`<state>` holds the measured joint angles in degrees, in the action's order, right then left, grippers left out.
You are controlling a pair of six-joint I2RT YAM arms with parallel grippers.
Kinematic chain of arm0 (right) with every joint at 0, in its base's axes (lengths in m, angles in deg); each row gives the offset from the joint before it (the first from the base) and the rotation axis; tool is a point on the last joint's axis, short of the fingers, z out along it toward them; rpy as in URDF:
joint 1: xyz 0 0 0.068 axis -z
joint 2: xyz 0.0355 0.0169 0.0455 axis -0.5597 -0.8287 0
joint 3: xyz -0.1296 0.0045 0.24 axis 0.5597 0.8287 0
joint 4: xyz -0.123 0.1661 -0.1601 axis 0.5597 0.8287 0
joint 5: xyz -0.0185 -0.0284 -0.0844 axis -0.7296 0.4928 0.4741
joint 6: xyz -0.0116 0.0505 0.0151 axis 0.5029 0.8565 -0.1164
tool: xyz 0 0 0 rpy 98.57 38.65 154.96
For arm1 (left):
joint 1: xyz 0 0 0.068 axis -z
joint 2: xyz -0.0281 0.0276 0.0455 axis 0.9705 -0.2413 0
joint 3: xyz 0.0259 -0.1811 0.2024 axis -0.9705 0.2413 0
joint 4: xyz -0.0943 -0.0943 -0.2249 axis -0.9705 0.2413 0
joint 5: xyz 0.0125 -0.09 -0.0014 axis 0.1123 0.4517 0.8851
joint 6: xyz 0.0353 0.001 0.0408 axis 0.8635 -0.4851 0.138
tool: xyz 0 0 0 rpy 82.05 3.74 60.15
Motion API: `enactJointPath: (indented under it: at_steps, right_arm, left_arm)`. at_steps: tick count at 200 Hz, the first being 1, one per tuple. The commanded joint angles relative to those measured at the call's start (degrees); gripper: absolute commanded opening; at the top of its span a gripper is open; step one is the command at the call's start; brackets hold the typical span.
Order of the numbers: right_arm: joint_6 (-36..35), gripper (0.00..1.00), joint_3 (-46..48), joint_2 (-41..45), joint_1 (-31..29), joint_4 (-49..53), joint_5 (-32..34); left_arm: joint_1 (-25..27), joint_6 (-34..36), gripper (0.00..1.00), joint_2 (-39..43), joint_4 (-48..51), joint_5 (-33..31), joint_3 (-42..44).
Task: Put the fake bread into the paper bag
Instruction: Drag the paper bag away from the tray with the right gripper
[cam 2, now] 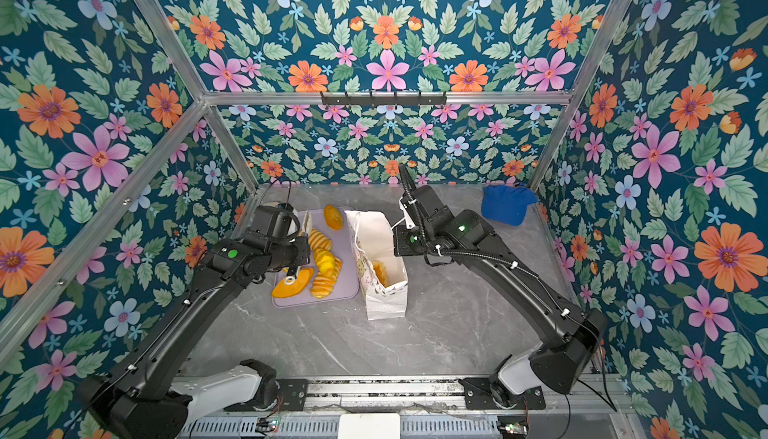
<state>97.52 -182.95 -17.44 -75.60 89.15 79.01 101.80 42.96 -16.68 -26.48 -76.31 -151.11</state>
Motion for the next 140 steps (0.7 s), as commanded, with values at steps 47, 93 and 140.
enactJointPath:
  at_steps: [47,93,140]
  right_arm:
    - [0.0,0.00,0.4,5.6,-0.1,5.1,6.0]
    - [4.0,0.00,7.3,10.9,0.6,3.6,7.7]
    - [5.0,0.41,10.8,12.0,6.9,1.0,1.3]
  left_arm:
    - [-0.1,-1.7,0.26,-1.4,-4.9,1.6,3.7]
    - [-0.1,-2.8,0.28,-1.9,-5.7,3.1,4.2]
    - [0.0,-3.6,0.29,-4.2,-5.4,5.2,4.6]
